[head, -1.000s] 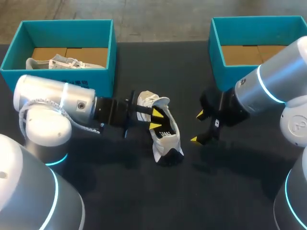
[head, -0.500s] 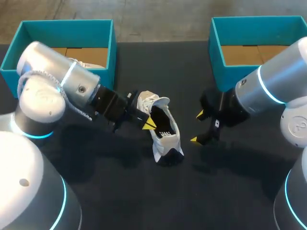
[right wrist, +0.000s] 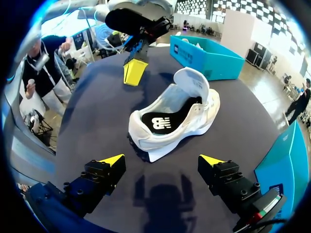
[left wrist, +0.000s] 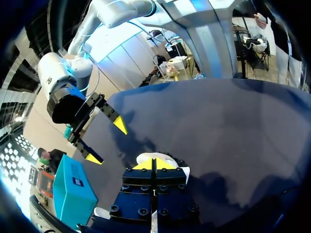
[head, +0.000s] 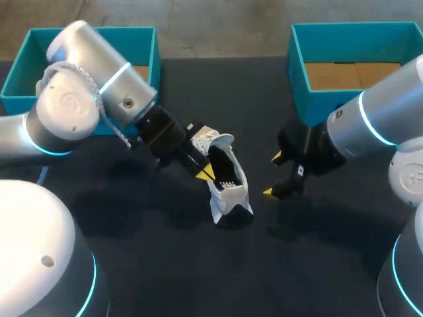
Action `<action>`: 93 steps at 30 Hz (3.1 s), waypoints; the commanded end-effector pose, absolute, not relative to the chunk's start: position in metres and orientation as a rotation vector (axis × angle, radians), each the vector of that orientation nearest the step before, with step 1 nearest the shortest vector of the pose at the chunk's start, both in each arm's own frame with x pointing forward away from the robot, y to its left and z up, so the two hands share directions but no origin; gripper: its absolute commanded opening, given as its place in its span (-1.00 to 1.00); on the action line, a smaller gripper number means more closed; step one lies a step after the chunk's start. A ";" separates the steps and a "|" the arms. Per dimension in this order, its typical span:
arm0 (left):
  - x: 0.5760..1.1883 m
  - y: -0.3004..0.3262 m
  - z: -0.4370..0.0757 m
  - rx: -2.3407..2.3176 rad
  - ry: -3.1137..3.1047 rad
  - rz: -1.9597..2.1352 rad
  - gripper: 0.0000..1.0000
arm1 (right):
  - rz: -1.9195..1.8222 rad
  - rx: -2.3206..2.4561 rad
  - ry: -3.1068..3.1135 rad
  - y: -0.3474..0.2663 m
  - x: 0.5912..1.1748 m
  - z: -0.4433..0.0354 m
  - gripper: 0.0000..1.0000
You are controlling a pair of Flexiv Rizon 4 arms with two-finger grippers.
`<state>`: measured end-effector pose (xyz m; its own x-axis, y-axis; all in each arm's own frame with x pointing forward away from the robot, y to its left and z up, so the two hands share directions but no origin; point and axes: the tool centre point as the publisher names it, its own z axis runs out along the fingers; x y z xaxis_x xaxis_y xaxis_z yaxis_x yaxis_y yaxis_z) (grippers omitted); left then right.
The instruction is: Take the shoe out of the shoebox, open the shoe tongue, remove and reinsert the insole, then place the shoe into the shoebox
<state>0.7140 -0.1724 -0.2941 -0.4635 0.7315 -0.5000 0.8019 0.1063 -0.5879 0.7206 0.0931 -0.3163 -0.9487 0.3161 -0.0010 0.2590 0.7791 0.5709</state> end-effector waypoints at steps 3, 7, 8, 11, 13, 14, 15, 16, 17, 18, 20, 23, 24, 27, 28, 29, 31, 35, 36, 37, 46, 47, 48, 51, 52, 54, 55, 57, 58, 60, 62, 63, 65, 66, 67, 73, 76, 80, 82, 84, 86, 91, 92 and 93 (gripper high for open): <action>0.717 -0.174 -0.293 1.628 2.301 -1.277 -1.00 | 0.904 0.464 2.868 0.091 0.719 -0.316 1.00; 0.717 -0.174 -0.293 1.628 2.301 -1.277 -1.00 | 0.904 0.464 2.868 0.091 0.719 -0.316 1.00; 0.717 -0.174 -0.293 1.628 2.301 -1.277 -1.00 | 0.904 0.464 2.868 0.091 0.719 -0.316 1.00; 0.717 -0.174 -0.293 1.628 2.301 -1.277 -1.00 | 0.904 0.464 2.868 0.091 0.719 -0.316 1.00; 0.717 -0.174 -0.293 1.628 2.301 -1.277 -1.00 | 0.904 0.464 2.868 0.091 0.719 -0.316 1.00; 0.717 -0.174 -0.293 1.628 2.301 -1.277 -1.00 | 0.904 0.464 2.868 0.091 0.719 -0.316 1.00; 0.717 -0.174 -0.293 1.628 2.301 -1.277 -1.00 | 0.904 0.464 2.868 0.091 0.719 -0.316 1.00; 0.717 -0.174 -0.293 1.628 2.301 -1.277 -1.00 | 0.904 0.464 2.868 0.091 0.719 -0.316 1.00; 0.717 -0.174 -0.293 1.628 2.301 -1.277 -1.00 | 0.904 0.464 2.868 0.091 0.719 -0.316 1.00; 0.717 -0.174 -0.293 1.628 2.301 -1.277 -1.00 | 0.904 0.464 2.868 0.091 0.719 -0.316 1.00; 0.717 -0.174 -0.293 1.628 2.301 -1.277 -1.00 | 0.904 0.464 2.868 0.091 0.719 -0.316 1.00; 0.717 -0.173 -0.294 1.662 2.301 -1.268 -1.00 | 0.897 0.465 2.869 0.090 0.721 -0.314 1.00; 0.718 -0.171 -0.295 1.676 2.310 -1.264 -1.00 | 0.894 0.458 2.875 0.090 0.723 -0.312 1.00; 0.721 -0.163 -0.294 1.715 2.321 -1.252 -1.00 | 0.874 0.444 2.882 0.088 0.727 -0.304 1.00; 0.721 -0.160 -0.293 1.727 2.326 -1.249 -1.00 | 0.865 0.449 2.880 0.086 0.728 -0.301 1.00; 0.721 -0.158 -0.292 1.751 2.326 -1.248 -1.00 | 0.852 0.450 2.886 0.085 0.729 -0.298 1.00; 0.722 -0.155 -0.289 1.768 2.334 -1.221 -1.00 | 0.832 0.455 2.881 0.081 0.730 -0.289 1.00; 0.723 -0.152 -0.281 1.820 2.329 -1.210 -1.00 | 0.786 0.459 2.877 0.068 0.732 -0.270 1.00; 0.722 -0.153 -0.279 1.846 2.328 -1.205 -1.00 | 0.780 0.462 2.874 0.065 0.733 -0.266 1.00; 0.722 -0.155 -0.278 1.877 2.328 -1.198 -1.00 | 0.770 0.466 2.872 0.062 0.733 -0.261 1.00; 0.722 -0.173 -0.286 2.032 2.339 -1.047 -1.00 | 0.683 0.475 2.916 0.033 0.729 -0.227 1.00; 0.723 -0.175 -0.287 2.030 2.337 -1.057 -1.00 | 0.675 0.477 2.914 0.030 0.729 -0.222 1.00; 0.725 -0.177 -0.287 2.047 2.336 -1.035 -1.00 | 0.659 0.481 2.921 0.025 0.728 -0.218 1.00; 0.726 -0.181 -0.288 2.078 2.328 -0.990 -1.00 | 0.648 0.480 2.917 0.016 0.727 -0.206 1.00; 0.727 -0.183 -0.289 2.083 2.326 -0.973 -1.00 | 0.644 0.476 2.921 0.014 0.727 -0.204 1.00; 0.729 -0.185 -0.292 2.096 2.336 -0.935 -1.00 | 0.637 0.472 2.922 0.009 0.726 -0.200 1.00; 0.730 -0.186 -0.294 2.103 2.342 -0.909 -1.00 | 0.637 0.471 2.921 0.008 0.725 -0.198 1.00; 0.731 -0.187 -0.297 2.111 2.339 -0.886 -1.00 | 0.638 0.474 2.917 0.004 0.724 -0.194 1.00; 0.732 -0.188 -0.299 2.127 2.339 -0.869 -1.00 | 0.637 0.473 2.917 0.002 0.724 -0.192 1.00; 0.733 -0.188 -0.303 2.144 2.343 -0.815 -1.00 | 0.638 0.473 2.915 -0.002 0.723 -0.186 1.00; 0.734 -0.188 -0.306 2.132 2.351 -0.802 -1.00 | 0.617 0.457 2.919 -0.004 0.723 -0.182 1.00; 0.735 -0.187 -0.307 2.133 2.355 -0.796 -1.00 | 0.616 0.458 2.916 -0.005 0.723 -0.180 1.00; 0.736 -0.187 -0.310 2.135 2.365 -0.761 -1.00 | 0.607 0.446 2.919 -0.006 0.723 -0.175 1.00; 0.736 -0.187 -0.311 2.134 2.370 -0.741 -1.00 | 0.603 0.448 2.913 -0.008 0.723 -0.173 1.00; 0.737 -0.187 -0.313 2.134 2.373 -0.729 -1.00 | 0.589 0.441 2.914 -0.010 0.723 -0.169 1.00; 0.740 -0.185 -0.321 2.080 2.406 -0.677 -1.00 | 0.562 0.442 2.899 -0.013 0.722 -0.159 1.00; 0.742 -0.186 -0.324 2.041 2.407 -0.658 -1.00 | 0.556 0.447 2.897 -0.013 0.723 -0.159 1.00; 0.748 -0.186 -0.328 2.013 2.428 -0.616 -1.00 | 0.556 0.447 2.897 -0.013 0.723 -0.159 1.00; 0.750 -0.188 -0.329 1.995 2.423 -0.595 -1.00 | 0.556 0.447 2.897 -0.013 0.723 -0.159 1.00; 0.752 -0.191 -0.332 1.991 2.414 -0.573 -1.00 | 0.556 0.447 2.897 -0.013 0.723 -0.159 1.00; 0.753 -0.193 -0.336 2.004 2.417 -0.548 -1.00 | 0.556 0.447 2.897 -0.013 0.723 -0.159 1.00; 0.756 -0.197 -0.349 1.973 2.417 -0.485 -1.00 | 0.556 0.447 2.897 -0.013 0.723 -0.159 1.00; 0.757 -0.197 -0.353 1.971 2.419 -0.462 -1.00 | 0.556 0.447 2.897 -0.013 0.723 -0.159 1.00; 0.758 -0.198 -0.355 1.961 2.423 -0.451 -1.00 | 0.556 0.447 2.897 -0.013 0.723 -0.159 1.00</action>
<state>0.7602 -0.1919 -0.3459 -0.2198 0.9598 -0.1744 0.9558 0.1761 -0.2356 0.7227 -0.0133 -0.1579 -0.9433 0.3175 -0.0969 0.2589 0.8863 0.3839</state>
